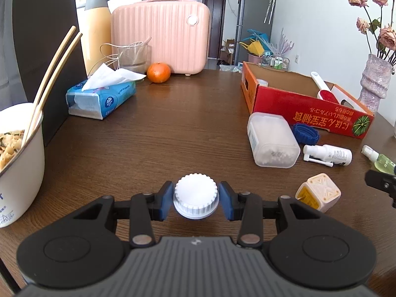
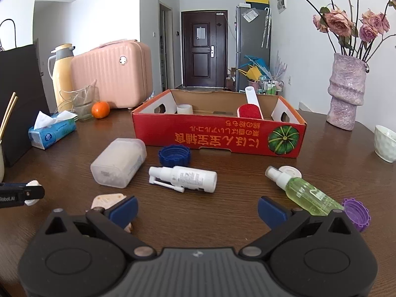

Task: Organize rigid objects
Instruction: 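Grasp the white spray bottle with the right tool while the left tool holds the cap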

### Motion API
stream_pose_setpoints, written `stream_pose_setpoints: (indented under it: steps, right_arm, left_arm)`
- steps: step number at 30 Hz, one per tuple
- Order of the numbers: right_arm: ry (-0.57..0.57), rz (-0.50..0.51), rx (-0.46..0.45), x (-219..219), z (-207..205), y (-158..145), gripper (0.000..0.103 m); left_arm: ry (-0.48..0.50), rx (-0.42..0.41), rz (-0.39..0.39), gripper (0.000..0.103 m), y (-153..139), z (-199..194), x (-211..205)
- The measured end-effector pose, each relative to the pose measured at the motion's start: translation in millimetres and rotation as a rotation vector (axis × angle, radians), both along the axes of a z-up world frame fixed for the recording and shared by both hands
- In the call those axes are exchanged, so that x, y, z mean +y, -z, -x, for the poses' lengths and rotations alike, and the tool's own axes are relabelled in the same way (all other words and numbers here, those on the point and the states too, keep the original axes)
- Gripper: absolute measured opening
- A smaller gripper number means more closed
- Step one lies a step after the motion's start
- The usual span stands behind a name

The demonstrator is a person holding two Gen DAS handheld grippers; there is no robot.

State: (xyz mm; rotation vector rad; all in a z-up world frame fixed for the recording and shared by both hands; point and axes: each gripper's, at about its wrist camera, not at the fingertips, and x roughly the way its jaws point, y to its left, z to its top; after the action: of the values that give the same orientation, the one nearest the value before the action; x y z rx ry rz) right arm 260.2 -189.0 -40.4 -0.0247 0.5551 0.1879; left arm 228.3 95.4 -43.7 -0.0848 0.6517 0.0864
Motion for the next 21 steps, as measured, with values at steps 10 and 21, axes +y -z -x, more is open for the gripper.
stream_pose_setpoints:
  steps: [10,21]
  right_arm:
    - [0.022,-0.019,0.05,23.0,-34.6,-4.2,0.103]
    - [0.084,-0.024,0.144,40.8,-75.5,9.2,0.103]
  left_arm:
    - [0.024,-0.029,0.0,0.041,-12.7,-5.0,-3.3]
    - [0.022,-0.032,-0.002,0.041,-17.0,-21.5,-3.7]
